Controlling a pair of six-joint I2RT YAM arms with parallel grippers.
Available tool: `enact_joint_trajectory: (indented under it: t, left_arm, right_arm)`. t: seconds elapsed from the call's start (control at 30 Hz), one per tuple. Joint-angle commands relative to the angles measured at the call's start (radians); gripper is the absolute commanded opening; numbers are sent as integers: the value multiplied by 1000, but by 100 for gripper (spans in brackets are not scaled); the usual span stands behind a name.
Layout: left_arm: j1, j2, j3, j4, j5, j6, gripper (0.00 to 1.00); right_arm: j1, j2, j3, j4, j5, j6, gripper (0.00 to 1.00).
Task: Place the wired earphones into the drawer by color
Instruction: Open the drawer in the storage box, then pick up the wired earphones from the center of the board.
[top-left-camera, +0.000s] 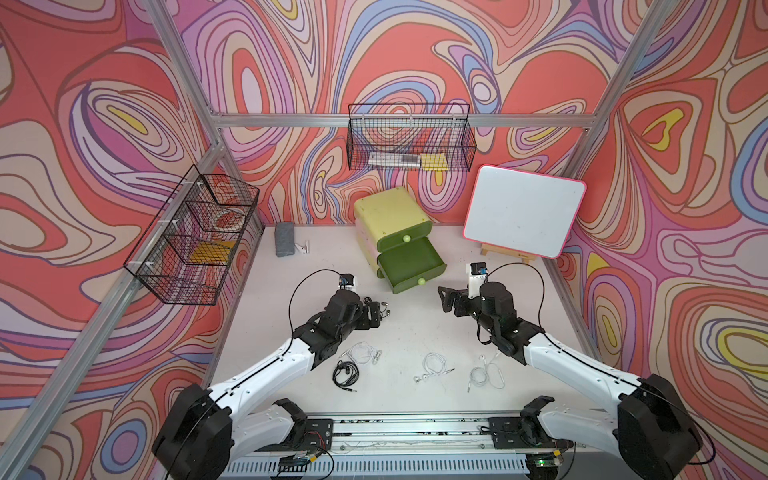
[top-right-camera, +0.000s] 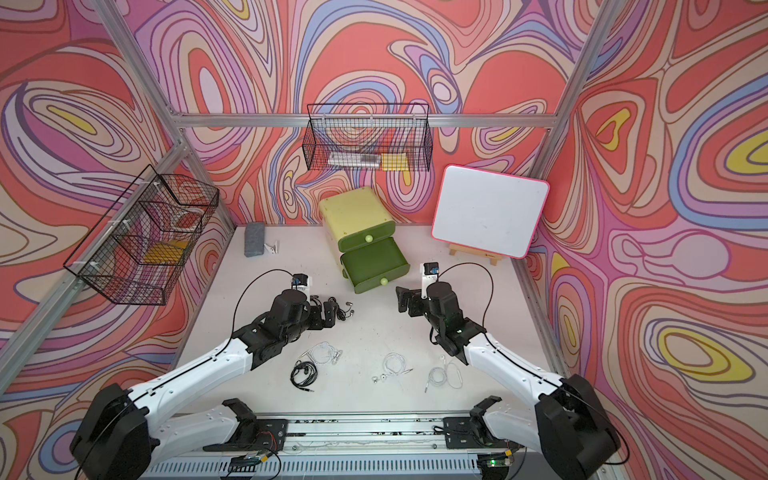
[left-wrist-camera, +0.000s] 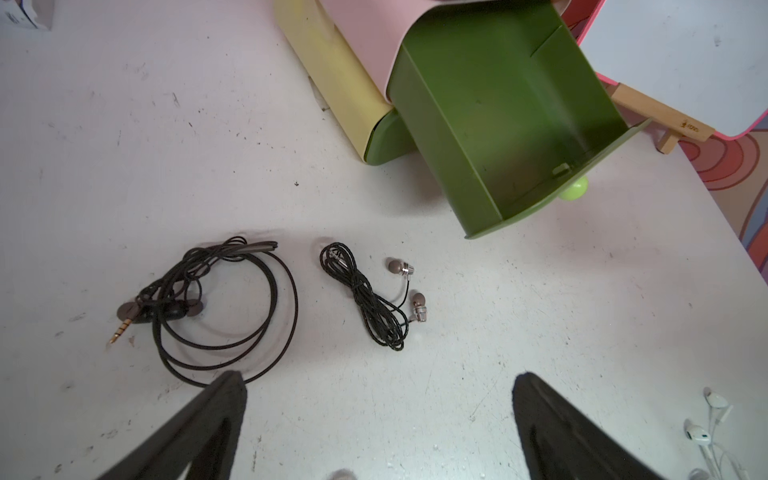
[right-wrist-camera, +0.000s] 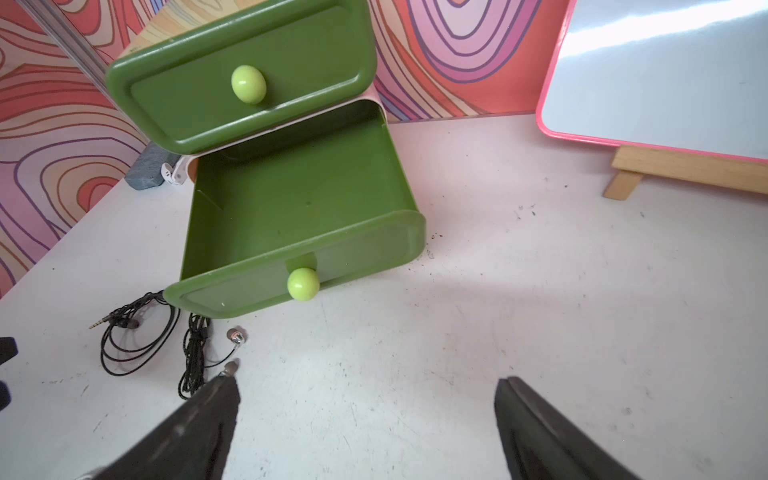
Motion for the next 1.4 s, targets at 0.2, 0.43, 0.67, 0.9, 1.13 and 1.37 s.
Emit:
enact_joint_trajectory:
  t: [0.2, 0.43, 0.67, 0.9, 1.13, 1.37]
  left_arm:
    - [3, 175, 58, 1, 15, -147, 93]
    - [3, 274, 65, 58, -16, -186, 87]
    - [3, 369, 95, 125, -5, -191, 79]
    - [3, 474, 149, 165, -9, -176, 70]
    - [3, 541, 185, 178, -35, -165, 61]
    - [2, 584, 205, 180, -59, -153, 50]
  right_arm:
    - [-5, -169, -92, 12, 104, 17, 98]
    - [-5, -222, -112, 14, 101, 20, 98]
    - [-5, -238, -123, 19, 97, 23, 98]
    - [-5, -238, -126, 21, 98, 22, 98]
    - [-5, -233, -128, 27, 97, 22, 98]
    - [-5, -234, -131, 30, 97, 19, 98]
